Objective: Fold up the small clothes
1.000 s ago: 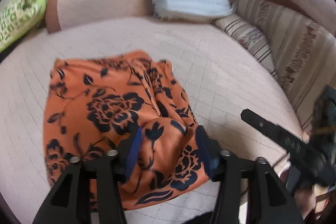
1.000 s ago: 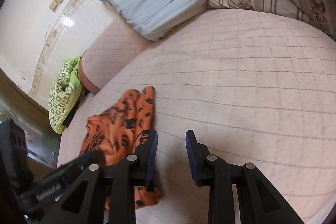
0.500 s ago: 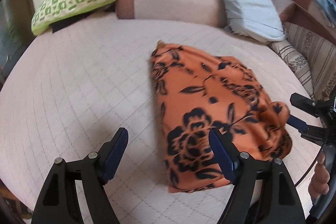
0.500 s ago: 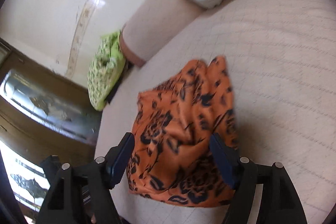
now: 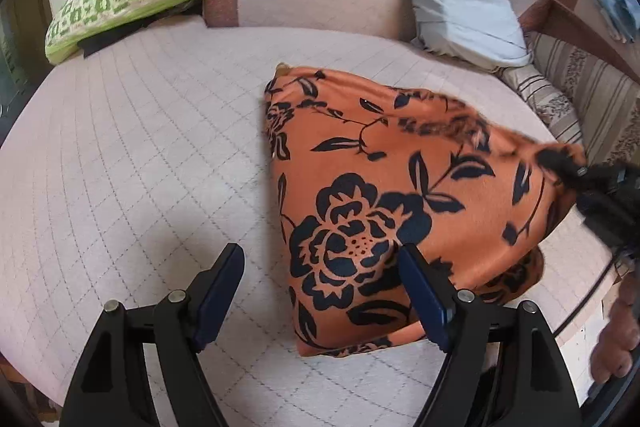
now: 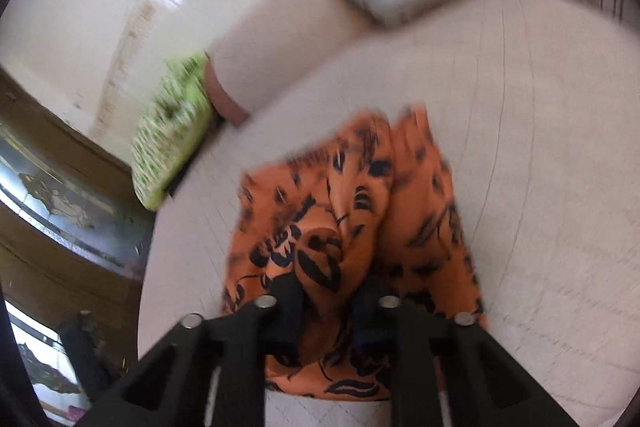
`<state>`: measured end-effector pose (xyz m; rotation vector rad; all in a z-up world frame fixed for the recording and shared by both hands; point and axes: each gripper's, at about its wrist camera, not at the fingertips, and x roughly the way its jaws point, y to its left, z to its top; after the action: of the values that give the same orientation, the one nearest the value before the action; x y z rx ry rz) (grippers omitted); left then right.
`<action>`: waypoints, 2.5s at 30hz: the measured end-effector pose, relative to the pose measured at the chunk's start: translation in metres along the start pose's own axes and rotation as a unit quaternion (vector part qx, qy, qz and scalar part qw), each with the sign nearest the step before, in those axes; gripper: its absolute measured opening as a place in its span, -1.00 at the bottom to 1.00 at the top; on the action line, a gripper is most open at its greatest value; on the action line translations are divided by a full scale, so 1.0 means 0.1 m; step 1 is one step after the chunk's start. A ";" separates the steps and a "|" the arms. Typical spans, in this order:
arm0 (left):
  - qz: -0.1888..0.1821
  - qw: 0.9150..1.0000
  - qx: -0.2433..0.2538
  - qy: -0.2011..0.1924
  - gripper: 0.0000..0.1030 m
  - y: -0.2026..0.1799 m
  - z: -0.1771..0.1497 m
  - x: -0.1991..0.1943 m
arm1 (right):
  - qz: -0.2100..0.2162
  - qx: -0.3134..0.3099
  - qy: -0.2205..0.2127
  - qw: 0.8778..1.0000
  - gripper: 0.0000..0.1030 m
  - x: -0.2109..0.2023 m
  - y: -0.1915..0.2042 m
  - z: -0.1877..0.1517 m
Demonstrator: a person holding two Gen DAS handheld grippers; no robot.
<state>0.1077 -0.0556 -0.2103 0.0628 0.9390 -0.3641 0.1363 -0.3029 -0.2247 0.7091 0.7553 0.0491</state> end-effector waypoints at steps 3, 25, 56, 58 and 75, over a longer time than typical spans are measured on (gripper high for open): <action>-0.003 1.000 0.021 -0.010 0.55 -0.13 -0.01 -0.05 | -0.009 -0.034 -0.042 0.998 -0.72 -0.28 0.07 0.01; 0.037 0.998 0.047 0.010 0.55 -0.26 0.00 0.17 | -0.002 -0.007 -0.017 1.000 -0.42 -0.33 -0.13 0.46; 0.052 0.996 0.041 0.063 0.82 -0.23 -0.21 0.28 | -0.071 -0.058 0.125 0.988 -0.43 0.30 -0.50 -0.23; 0.059 0.996 0.055 0.038 0.81 -0.27 -0.15 0.10 | -0.071 -0.044 0.138 0.987 -0.44 0.17 -0.47 -0.15; 0.084 0.983 0.056 -0.155 0.81 -0.48 0.17 -1.28 | -0.014 -0.104 0.031 0.994 -0.43 -0.86 0.32 0.02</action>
<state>0.0364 -0.0686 -0.0934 0.1818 0.5996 -0.2607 0.0808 -0.3042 -0.1519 0.5004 0.8067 0.1230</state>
